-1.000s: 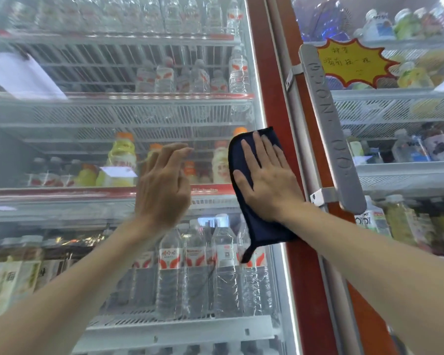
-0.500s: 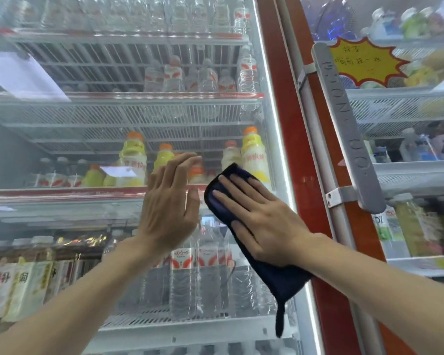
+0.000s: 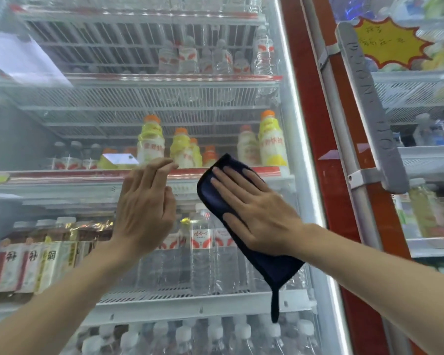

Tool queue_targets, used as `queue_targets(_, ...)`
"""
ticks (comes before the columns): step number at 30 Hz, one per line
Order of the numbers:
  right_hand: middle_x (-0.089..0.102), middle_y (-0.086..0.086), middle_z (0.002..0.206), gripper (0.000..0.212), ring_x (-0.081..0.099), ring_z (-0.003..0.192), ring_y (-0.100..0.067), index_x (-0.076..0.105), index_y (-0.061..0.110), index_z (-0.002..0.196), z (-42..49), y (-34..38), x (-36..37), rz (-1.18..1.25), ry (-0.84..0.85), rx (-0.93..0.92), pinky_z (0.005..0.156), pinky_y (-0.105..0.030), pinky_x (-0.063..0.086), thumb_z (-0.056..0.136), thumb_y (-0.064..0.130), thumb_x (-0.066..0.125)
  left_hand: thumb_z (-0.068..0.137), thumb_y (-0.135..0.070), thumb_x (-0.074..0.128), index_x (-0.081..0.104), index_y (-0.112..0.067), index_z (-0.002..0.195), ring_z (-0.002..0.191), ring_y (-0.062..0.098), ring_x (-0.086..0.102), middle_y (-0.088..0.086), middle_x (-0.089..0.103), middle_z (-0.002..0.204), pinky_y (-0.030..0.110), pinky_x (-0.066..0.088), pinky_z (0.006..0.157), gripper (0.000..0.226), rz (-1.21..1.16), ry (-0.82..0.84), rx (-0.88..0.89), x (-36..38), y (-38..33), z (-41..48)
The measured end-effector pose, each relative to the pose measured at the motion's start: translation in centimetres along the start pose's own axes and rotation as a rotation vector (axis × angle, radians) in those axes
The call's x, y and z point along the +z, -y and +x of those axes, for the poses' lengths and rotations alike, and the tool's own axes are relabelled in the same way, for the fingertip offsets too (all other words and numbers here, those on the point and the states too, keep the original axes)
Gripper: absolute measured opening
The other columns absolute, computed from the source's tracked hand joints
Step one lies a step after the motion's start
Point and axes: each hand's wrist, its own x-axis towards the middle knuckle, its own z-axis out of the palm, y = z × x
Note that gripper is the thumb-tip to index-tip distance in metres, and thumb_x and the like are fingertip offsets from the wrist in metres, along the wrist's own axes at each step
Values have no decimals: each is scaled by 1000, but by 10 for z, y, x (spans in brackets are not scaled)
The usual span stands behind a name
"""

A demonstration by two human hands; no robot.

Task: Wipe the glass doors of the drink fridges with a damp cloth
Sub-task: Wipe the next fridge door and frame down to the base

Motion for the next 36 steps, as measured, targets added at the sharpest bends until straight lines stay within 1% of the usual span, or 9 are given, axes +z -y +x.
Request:
queue_targets(3,16,-6,172,64,10,160,-20,19,11,164,31,-36,-11,8,29,-82,130,-46,13,108,40,28,93,-17,39,54,-6,134,123,27,48,10,55,138,39,33,104,44,14,-27,-13,-14,26,0)
queue_targets(7,13,-5,172,68,10,160,-20,18,12,164,82,-63,-20,-38,9,84,130,-45,11,105,45,19,95,-19,36,54,-7,134,125,28,48,10,54,138,39,33,104,44,25,-23,-54,-15,53,-4)
queue_targets(13,7,-6,173,72,3,160,-20,14,10,164,73,-3,-6,7,-30,250,130,-47,8,102,45,15,97,-16,38,54,-9,134,129,24,47,8,53,138,35,32,110,40,-95,-50,-65,-16,55,-7)
queue_targets(16,10,-7,173,67,4,161,-22,16,9,164,52,44,5,-36,7,12,131,-46,7,105,39,25,95,-12,40,56,-8,132,128,22,49,7,55,138,29,30,109,41,-131,-53,-55,-29,66,-9)
queue_targets(19,10,-3,173,63,2,161,-18,15,12,165,61,31,-4,-44,85,-179,131,-42,6,108,36,25,95,-16,39,57,-8,133,129,26,49,8,56,139,36,32,108,42,-47,-25,-36,-41,88,-14)
queue_targets(23,4,3,173,65,-2,160,-12,10,19,166,121,2,-14,-41,70,23,130,-40,3,105,42,14,95,-16,40,53,-7,137,132,25,46,9,51,143,43,34,113,44,-7,15,-38,-41,105,-26)
queue_targets(29,3,-4,173,71,-1,160,-19,11,12,165,121,52,-2,-24,23,175,130,-45,5,102,46,13,94,-12,43,52,-9,138,135,21,44,6,52,144,33,30,116,45,-113,-41,-70,-43,103,-31)
queue_targets(33,2,-6,173,66,-5,161,-21,9,10,165,85,103,11,-59,91,-86,131,-45,3,108,42,21,94,-12,42,53,-10,137,136,21,44,5,52,144,34,30,115,44,-123,-89,-124,-58,122,-43)
queue_targets(36,2,-2,174,62,-5,160,-17,8,14,165,101,80,1,-51,161,-224,131,-44,5,110,39,20,93,-15,40,54,-10,136,133,25,46,6,52,143,36,30,112,46,-55,-90,-165,-65,149,-50)
